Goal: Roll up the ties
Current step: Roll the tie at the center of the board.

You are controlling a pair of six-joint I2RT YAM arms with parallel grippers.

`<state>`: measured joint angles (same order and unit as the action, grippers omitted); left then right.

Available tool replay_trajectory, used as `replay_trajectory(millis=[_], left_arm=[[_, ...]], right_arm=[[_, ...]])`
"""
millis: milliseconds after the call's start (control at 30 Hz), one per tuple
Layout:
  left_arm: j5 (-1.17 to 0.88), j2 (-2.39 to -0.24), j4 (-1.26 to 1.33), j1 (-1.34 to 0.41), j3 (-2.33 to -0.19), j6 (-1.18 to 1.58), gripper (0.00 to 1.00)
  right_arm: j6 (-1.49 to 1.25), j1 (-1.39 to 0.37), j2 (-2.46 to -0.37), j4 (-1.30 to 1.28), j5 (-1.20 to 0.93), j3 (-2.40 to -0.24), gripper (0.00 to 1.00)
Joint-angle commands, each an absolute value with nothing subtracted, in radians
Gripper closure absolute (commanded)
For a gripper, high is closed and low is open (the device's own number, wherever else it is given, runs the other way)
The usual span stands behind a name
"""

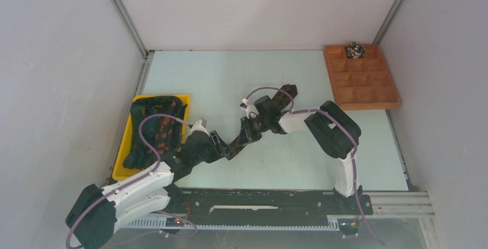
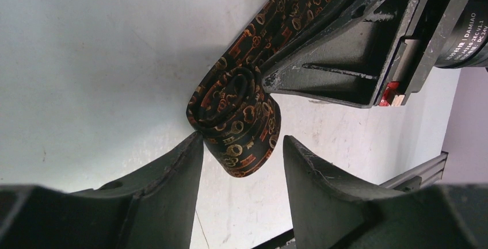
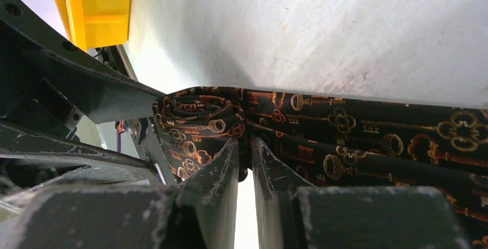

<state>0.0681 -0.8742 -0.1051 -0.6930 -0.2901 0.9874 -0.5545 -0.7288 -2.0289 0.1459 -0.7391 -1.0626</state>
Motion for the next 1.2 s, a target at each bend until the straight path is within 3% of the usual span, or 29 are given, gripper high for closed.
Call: replay_trajectory(millis=[0,300,700,1167], left_arm=[[0.096,-0.921,-0.016,-0.701,-0.293,1.005,0.41],[0.114,-0.967,-0.017,-0.708,-0.290,1.052,0.40],[0.219,-0.737,-0.211,-0.727,-0.243,1.195,0.31],[0.221,-0.841,-0.119,-0.754,-0.218,1.260,0.30]], right_arm=[[-0.557,-0.735,-2.055,0.160,-0.747,-1.094,0.83],[-0.552,-0.731,-2.062,0.152,-0.746,-1.094,0.83],[-0.549,-0.730,-2.066,0.149,-0.739,-1.094,0.84],[-0.533,-0.737,-2.083,0.120,-0.743,-1.115,0.86]])
